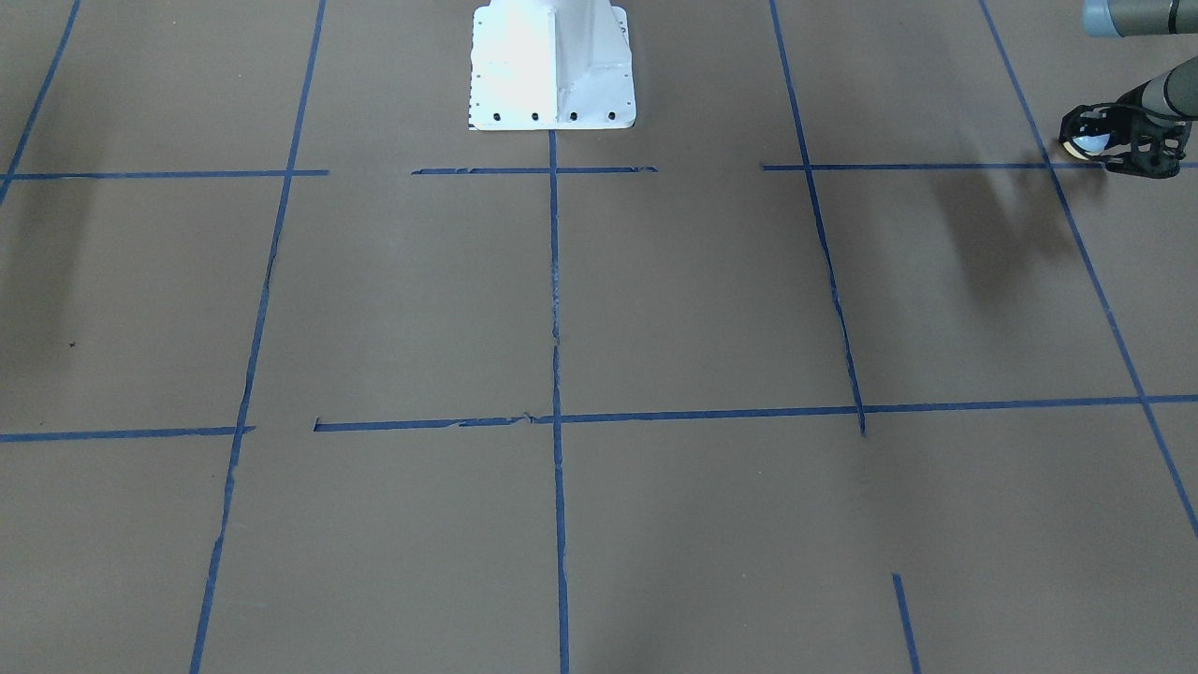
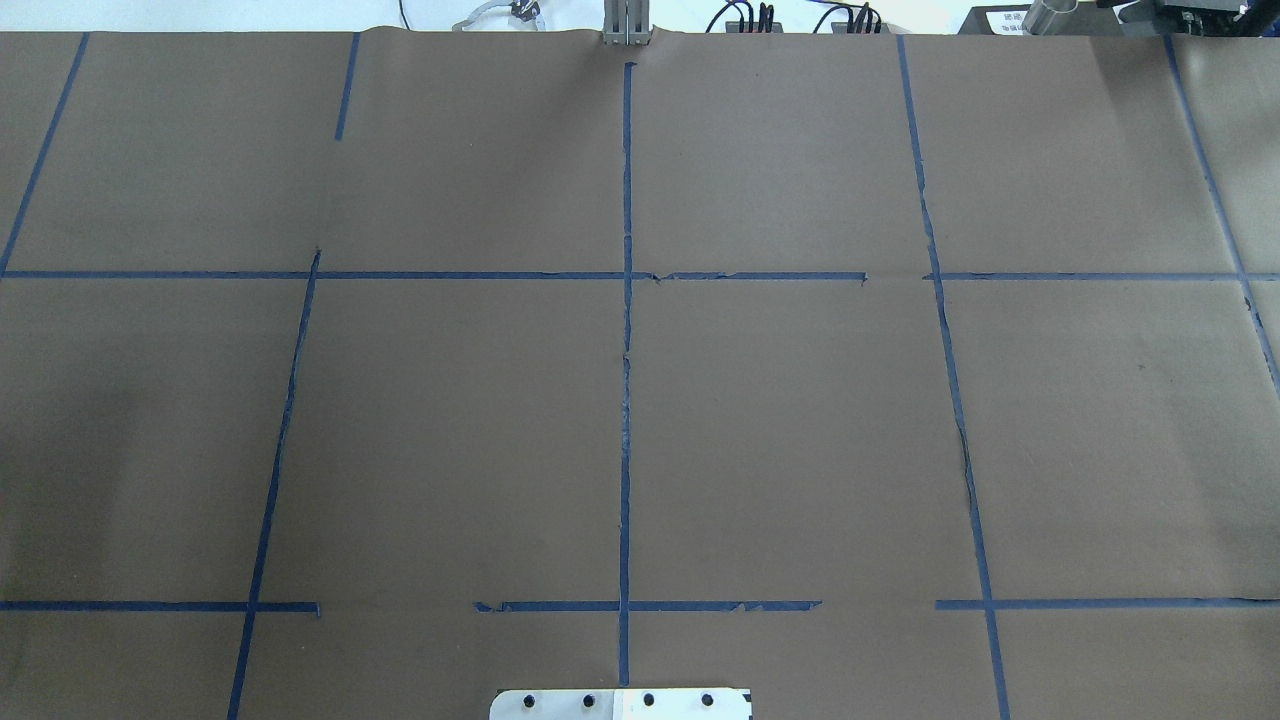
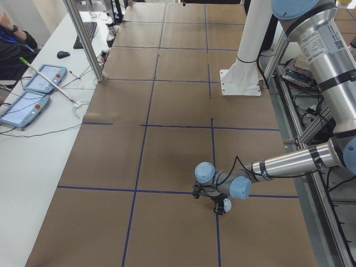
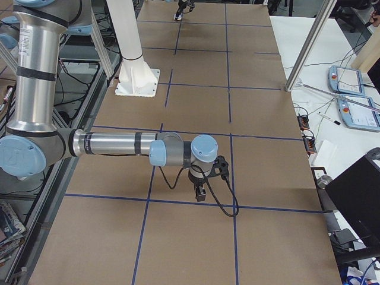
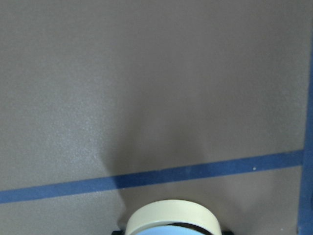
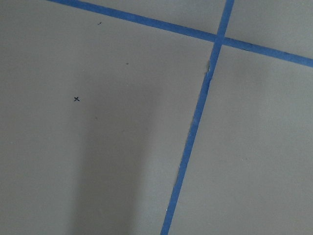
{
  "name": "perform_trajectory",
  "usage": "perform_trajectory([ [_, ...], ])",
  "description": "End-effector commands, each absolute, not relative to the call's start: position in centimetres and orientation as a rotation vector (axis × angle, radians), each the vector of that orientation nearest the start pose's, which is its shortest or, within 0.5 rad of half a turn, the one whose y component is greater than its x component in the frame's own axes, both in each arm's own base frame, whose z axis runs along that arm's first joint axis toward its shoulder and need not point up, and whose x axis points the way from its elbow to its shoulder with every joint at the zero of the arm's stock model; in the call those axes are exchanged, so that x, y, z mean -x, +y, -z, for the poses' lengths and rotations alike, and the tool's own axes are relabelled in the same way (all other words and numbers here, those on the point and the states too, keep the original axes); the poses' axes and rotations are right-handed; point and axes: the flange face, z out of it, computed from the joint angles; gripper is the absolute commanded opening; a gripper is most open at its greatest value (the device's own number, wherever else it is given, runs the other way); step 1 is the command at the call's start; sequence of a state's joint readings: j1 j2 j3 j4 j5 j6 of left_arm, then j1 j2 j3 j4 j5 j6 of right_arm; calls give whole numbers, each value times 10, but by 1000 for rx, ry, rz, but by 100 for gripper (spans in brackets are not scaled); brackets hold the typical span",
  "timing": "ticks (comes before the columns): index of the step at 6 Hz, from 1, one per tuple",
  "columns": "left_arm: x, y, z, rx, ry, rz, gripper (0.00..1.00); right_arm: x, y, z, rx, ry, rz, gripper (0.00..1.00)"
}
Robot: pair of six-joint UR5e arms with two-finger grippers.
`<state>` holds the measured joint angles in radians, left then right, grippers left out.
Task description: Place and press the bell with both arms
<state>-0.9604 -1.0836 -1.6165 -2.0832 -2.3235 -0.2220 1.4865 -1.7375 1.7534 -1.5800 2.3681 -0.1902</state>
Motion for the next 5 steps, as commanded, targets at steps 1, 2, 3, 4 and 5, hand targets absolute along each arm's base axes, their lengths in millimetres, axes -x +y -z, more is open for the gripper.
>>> perform_trajectory([
  [1,-97,-274,-716,129,764,-396,5,-26,-425,-645,-47,-797,261,100],
  [2,-86,-293,-692,61,777,-348,5,-26,-425,-645,-47,-799,262,100],
  [3,-81,-303,-673,24,784,-324,2,-26,-423,-646,-44,-799,260,100],
  [4,-90,-336,-645,10,786,-306,2,-27,-422,-647,-43,-799,258,100],
  [5,-107,-377,-609,7,783,-301,2,-27,-419,-647,-41,-800,256,100],
])
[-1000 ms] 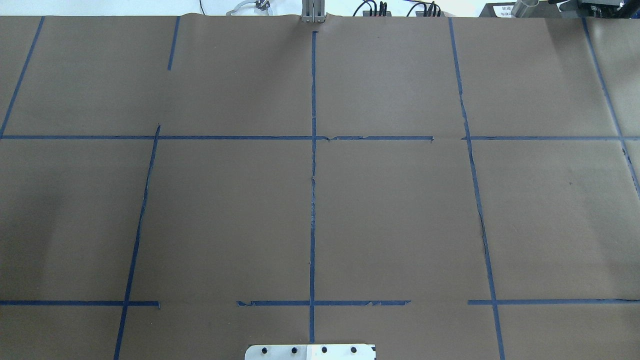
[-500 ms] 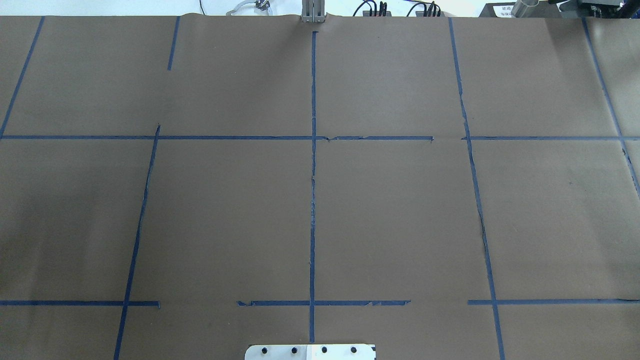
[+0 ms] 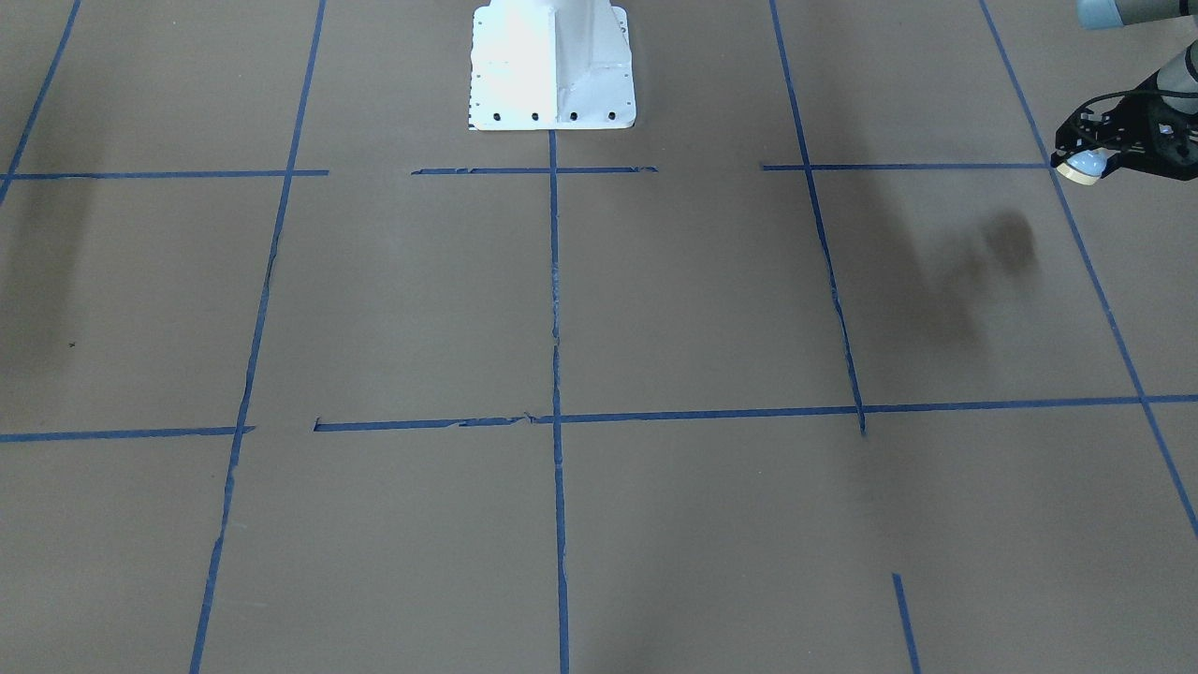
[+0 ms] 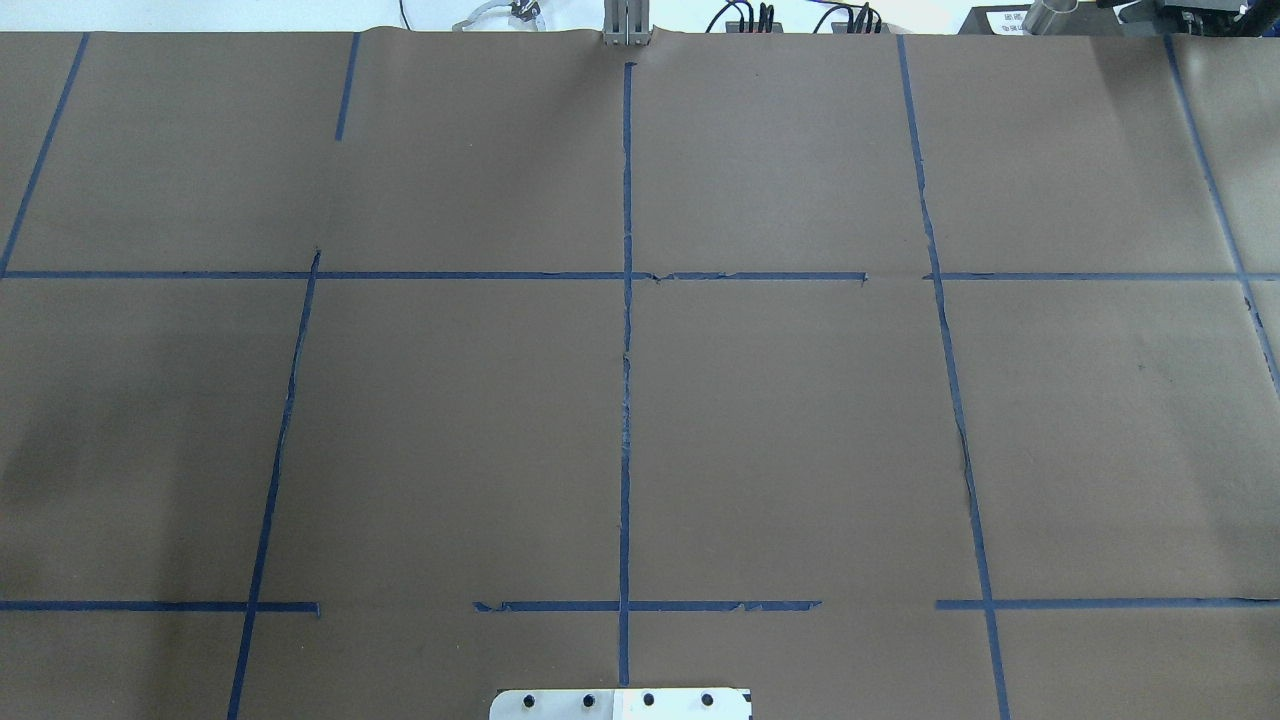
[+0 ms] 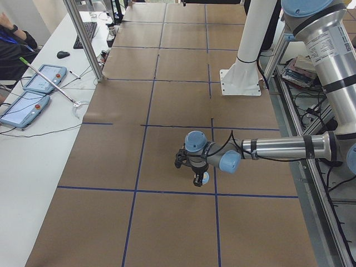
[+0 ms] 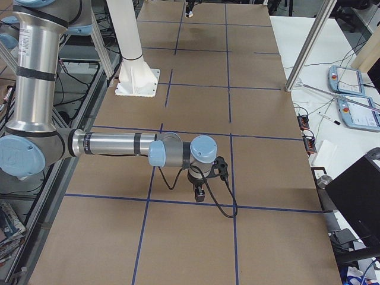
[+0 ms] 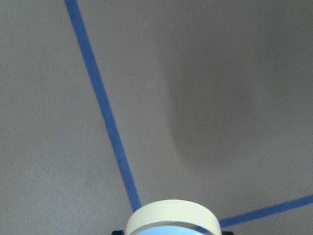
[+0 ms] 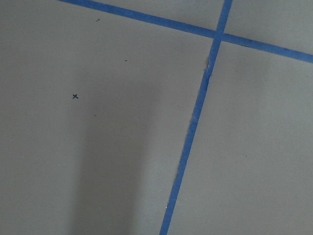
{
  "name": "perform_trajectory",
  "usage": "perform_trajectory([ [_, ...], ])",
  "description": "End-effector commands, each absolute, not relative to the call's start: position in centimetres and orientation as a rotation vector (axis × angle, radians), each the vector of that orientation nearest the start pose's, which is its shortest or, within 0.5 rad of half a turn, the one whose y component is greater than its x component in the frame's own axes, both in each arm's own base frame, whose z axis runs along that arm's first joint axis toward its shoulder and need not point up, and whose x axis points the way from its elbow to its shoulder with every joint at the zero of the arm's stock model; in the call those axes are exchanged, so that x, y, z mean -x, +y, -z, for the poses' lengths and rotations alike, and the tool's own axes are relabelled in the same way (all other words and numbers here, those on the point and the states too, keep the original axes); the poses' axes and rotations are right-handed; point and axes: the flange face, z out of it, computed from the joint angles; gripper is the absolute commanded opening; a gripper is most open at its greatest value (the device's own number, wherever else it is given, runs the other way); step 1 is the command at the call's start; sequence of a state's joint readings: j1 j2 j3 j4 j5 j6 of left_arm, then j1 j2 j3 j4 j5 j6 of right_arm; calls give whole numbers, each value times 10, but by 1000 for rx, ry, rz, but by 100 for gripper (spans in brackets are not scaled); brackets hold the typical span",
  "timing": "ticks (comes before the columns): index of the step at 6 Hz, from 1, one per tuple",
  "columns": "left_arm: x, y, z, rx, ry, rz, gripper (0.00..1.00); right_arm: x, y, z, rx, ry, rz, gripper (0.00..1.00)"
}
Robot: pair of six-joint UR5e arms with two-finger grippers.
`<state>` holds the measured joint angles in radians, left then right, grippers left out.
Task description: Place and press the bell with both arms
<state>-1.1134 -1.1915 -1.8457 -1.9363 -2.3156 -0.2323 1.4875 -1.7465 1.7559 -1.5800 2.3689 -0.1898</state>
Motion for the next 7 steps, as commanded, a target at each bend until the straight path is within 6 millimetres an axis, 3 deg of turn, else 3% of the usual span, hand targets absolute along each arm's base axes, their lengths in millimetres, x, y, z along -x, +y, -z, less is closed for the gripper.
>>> perform_trajectory([
  [1,-127,-417,-574,4,787,-287,1,-27,-419,-648,-40,-801,256,100],
  [2,-149,-462,-522,2,794,-231,1,-27,-419,-649,-37,-801,255,100],
  [4,-199,-521,-423,27,803,-180,1,-27,-419,-650,-30,-801,245,100],
  [7,-347,-537,-324,102,768,-109,1,-27,-421,-651,-27,-801,238,100],
])
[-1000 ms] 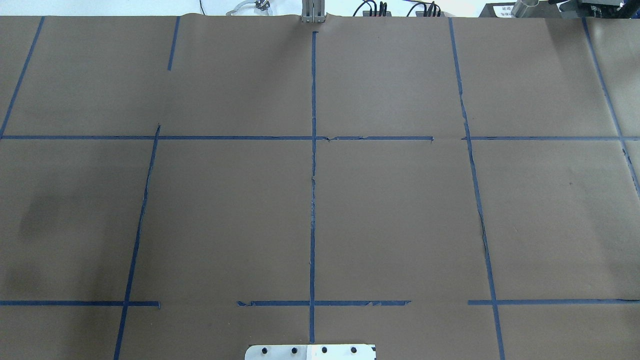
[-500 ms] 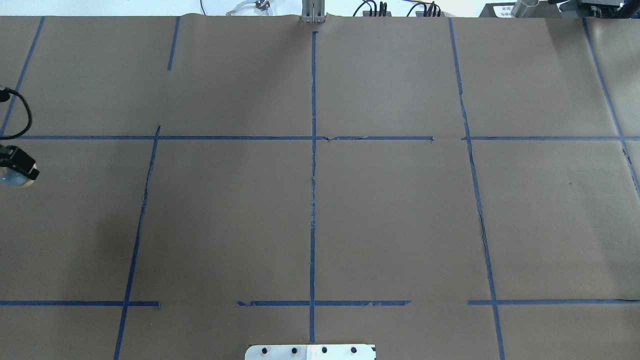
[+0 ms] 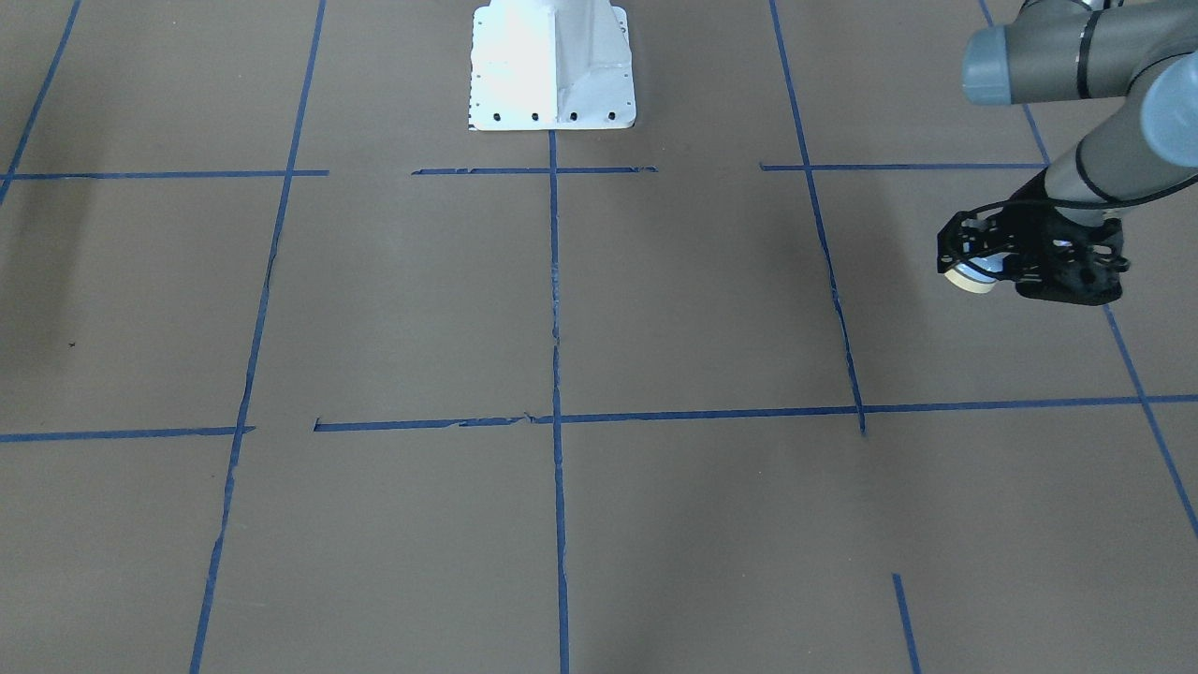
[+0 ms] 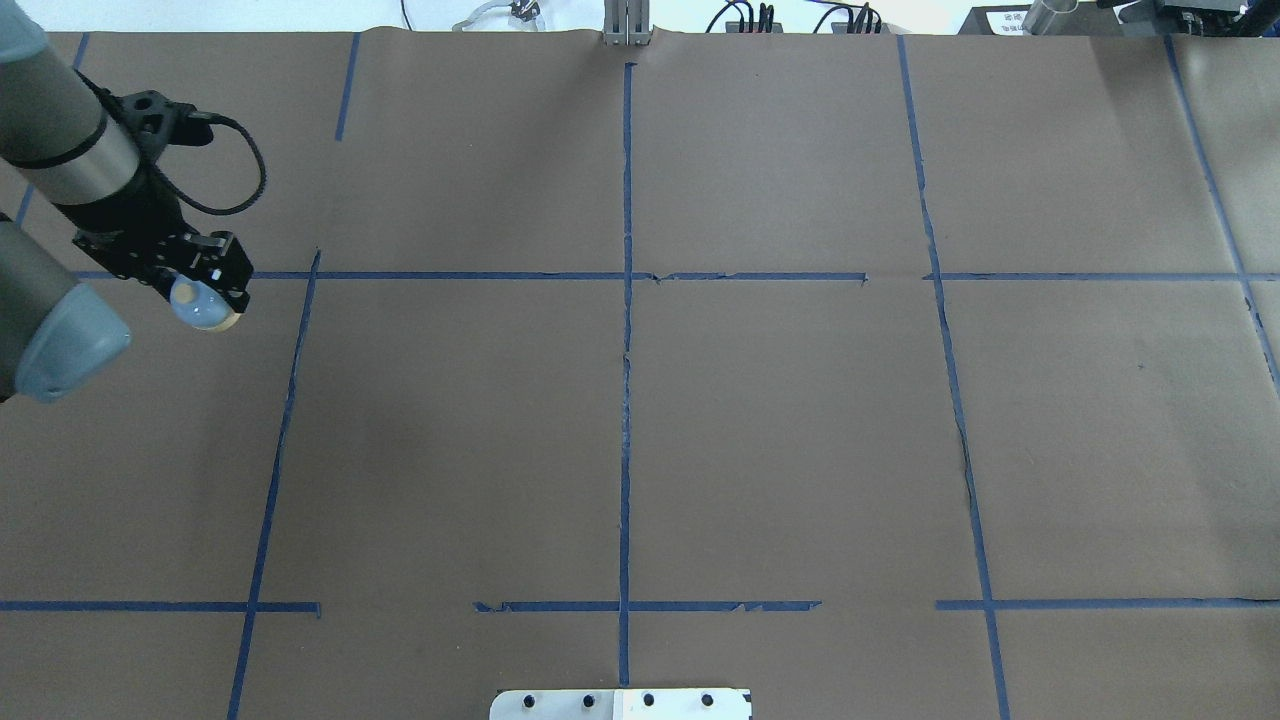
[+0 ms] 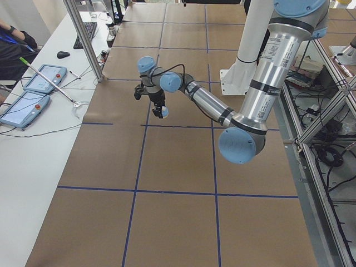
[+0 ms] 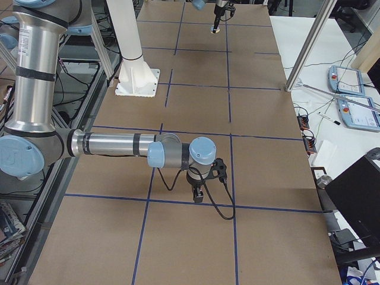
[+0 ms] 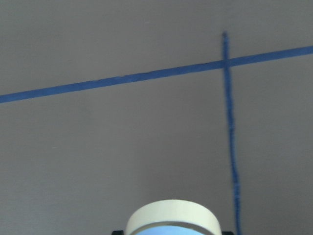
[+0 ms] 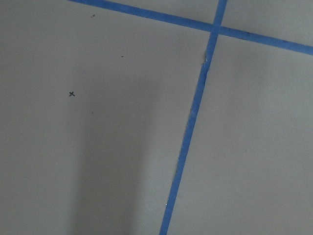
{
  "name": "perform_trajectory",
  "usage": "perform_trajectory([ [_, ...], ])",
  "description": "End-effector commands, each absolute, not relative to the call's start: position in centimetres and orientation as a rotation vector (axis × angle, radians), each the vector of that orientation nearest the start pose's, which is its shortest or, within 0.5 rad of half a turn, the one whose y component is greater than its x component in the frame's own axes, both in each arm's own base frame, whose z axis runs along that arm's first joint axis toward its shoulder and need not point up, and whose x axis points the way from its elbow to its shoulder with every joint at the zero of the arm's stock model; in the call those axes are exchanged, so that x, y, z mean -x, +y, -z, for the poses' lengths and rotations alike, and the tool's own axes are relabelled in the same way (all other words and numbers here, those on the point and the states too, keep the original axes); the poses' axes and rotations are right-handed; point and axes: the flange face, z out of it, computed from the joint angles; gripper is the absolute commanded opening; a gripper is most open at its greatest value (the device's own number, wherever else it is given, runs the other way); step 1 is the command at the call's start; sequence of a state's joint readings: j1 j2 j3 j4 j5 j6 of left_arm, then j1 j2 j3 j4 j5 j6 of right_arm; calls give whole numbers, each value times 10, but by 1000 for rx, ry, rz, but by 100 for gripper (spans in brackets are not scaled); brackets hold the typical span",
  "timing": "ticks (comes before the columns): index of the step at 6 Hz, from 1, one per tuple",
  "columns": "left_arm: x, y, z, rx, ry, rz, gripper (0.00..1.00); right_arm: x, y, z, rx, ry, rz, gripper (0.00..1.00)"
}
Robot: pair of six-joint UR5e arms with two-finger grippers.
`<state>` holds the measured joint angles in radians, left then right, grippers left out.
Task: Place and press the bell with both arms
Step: 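Carry the white bell with the left gripper toward the table centre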
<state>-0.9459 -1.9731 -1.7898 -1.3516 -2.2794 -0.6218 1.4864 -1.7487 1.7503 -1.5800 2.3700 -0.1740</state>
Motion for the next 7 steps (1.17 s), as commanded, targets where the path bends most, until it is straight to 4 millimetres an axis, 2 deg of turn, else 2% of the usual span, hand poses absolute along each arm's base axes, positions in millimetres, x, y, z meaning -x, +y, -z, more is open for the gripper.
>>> perform_trajectory([
  [1,-399,-551,-300,148,765,-64,1,-27,-420,-651,-24,-801,237,100],
  [2,-438,-568,-274,166,771,-33,1,-27,-420,-652,-24,-799,237,100],
  [3,-481,-575,-252,165,778,0,1,-27,-421,-651,-26,-799,237,100],
  [4,-533,-569,-235,148,778,43,1,-27,-422,-650,-27,-799,238,100],
  [5,-577,-569,-198,168,788,90,1,-27,-422,-651,-26,-799,237,100],
  [6,-607,-557,-173,159,774,106,1,-27,-422,-651,-26,-798,237,100],
  [7,-623,-542,-162,140,778,88,1,-27,-423,-658,-14,-798,233,100],
])
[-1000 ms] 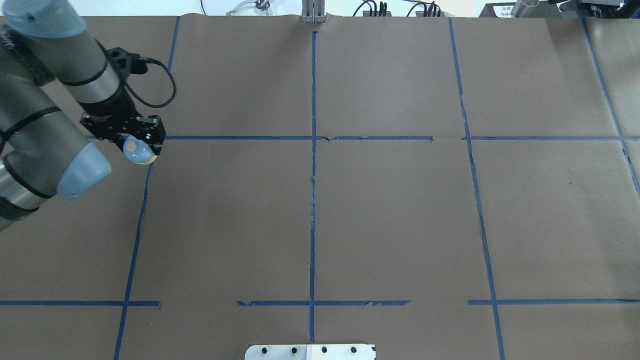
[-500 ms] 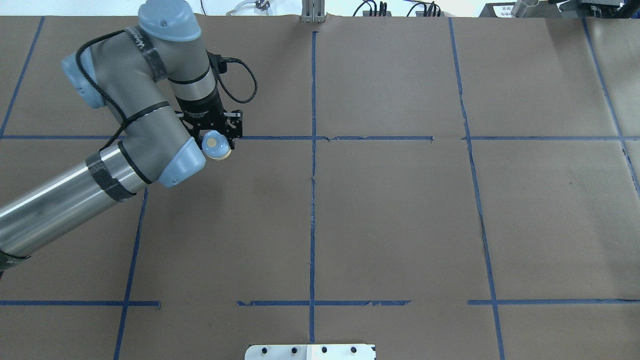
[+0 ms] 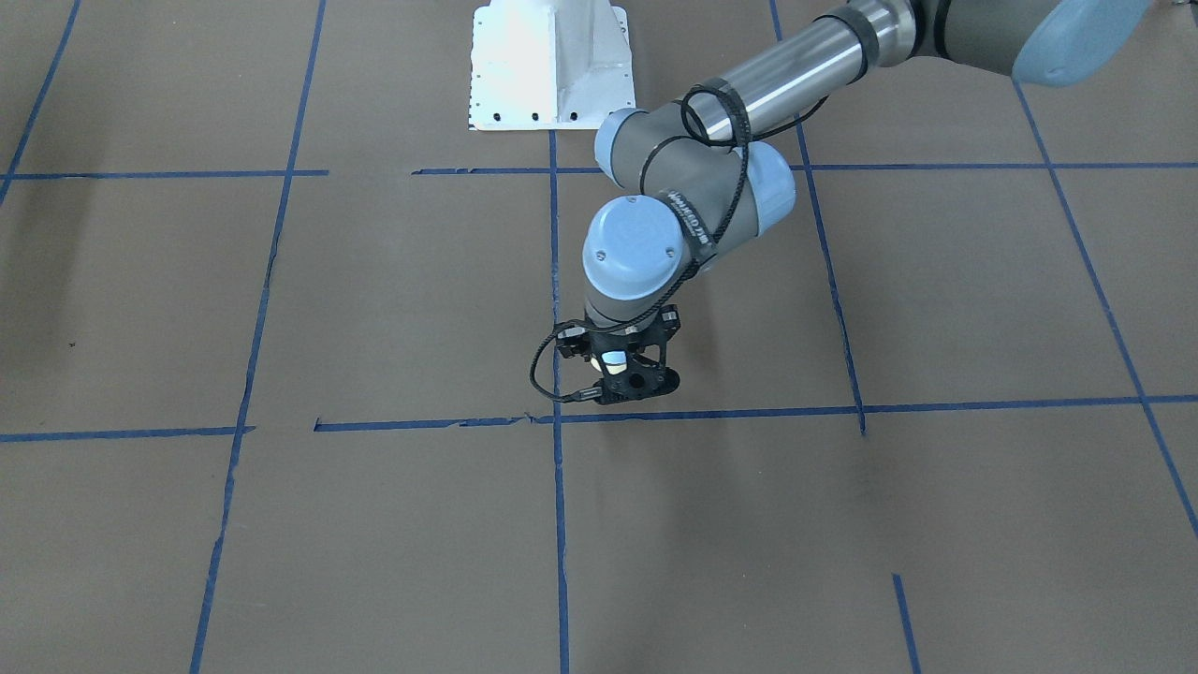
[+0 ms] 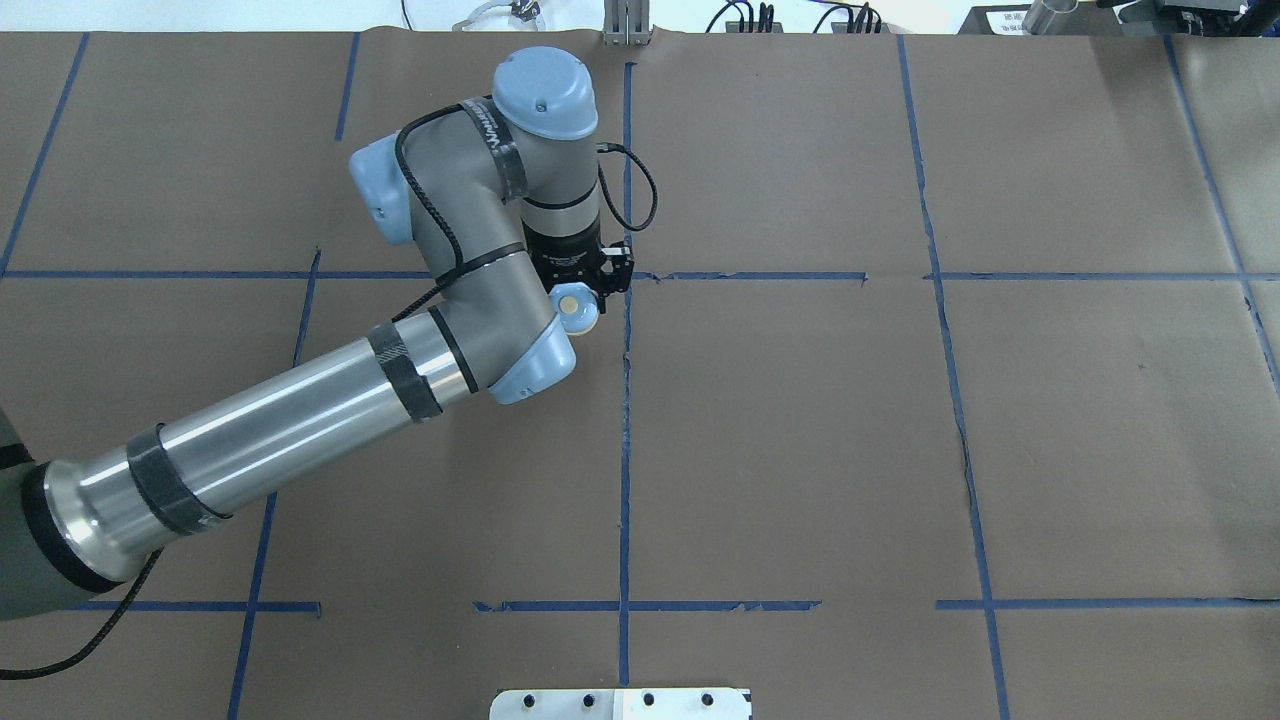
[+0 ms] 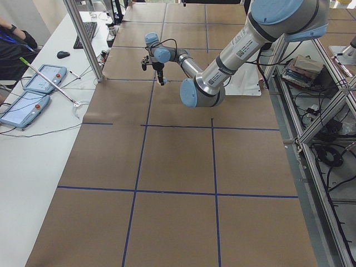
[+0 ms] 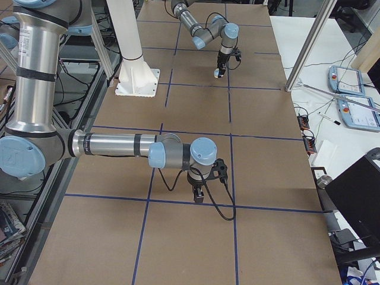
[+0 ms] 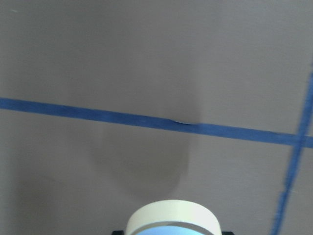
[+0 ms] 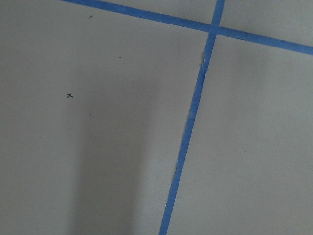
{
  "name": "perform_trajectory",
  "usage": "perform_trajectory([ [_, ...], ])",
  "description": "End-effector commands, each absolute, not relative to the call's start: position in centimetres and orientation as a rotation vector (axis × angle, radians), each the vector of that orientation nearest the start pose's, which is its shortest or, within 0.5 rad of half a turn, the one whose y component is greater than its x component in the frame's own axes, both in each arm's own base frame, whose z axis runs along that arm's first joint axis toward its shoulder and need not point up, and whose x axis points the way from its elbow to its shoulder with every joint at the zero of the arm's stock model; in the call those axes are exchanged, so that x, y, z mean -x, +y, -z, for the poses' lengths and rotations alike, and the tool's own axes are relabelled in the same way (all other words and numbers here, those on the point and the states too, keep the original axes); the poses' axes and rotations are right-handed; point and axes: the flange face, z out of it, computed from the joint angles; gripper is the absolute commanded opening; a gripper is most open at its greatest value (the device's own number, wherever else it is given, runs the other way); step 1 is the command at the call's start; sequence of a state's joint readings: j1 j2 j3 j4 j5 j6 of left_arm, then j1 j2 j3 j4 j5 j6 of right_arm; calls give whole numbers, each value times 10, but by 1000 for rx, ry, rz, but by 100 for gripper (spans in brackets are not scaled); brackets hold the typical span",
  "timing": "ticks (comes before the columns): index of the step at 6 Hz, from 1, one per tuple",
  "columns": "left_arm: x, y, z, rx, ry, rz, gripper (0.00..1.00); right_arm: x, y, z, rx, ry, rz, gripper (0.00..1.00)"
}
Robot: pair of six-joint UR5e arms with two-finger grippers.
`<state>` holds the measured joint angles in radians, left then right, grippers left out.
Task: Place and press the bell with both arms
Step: 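Carry the white bell with the left gripper toward the table centre, then lower the bell onto the tape crossing and open the left gripper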
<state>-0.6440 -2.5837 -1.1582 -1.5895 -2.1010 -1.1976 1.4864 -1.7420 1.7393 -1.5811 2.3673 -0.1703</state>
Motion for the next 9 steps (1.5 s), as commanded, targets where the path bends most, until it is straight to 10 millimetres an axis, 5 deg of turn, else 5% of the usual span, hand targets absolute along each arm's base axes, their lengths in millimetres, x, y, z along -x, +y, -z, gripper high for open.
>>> perform_trajectory([
  [1,-633,-533,-156,131,780,80,2,-26,-423,-660,-10,-800,231,100],
  [3,-655,-539,-157,112,779,75,3,-27,-423,-661,-8,-798,230,100],
  [8,-657,-545,-170,100,766,73,5,-26,-423,-660,-10,-800,231,100],
  [9,-657,-545,-170,100,766,73,14,-27,-424,-660,-11,-798,231,100],
])
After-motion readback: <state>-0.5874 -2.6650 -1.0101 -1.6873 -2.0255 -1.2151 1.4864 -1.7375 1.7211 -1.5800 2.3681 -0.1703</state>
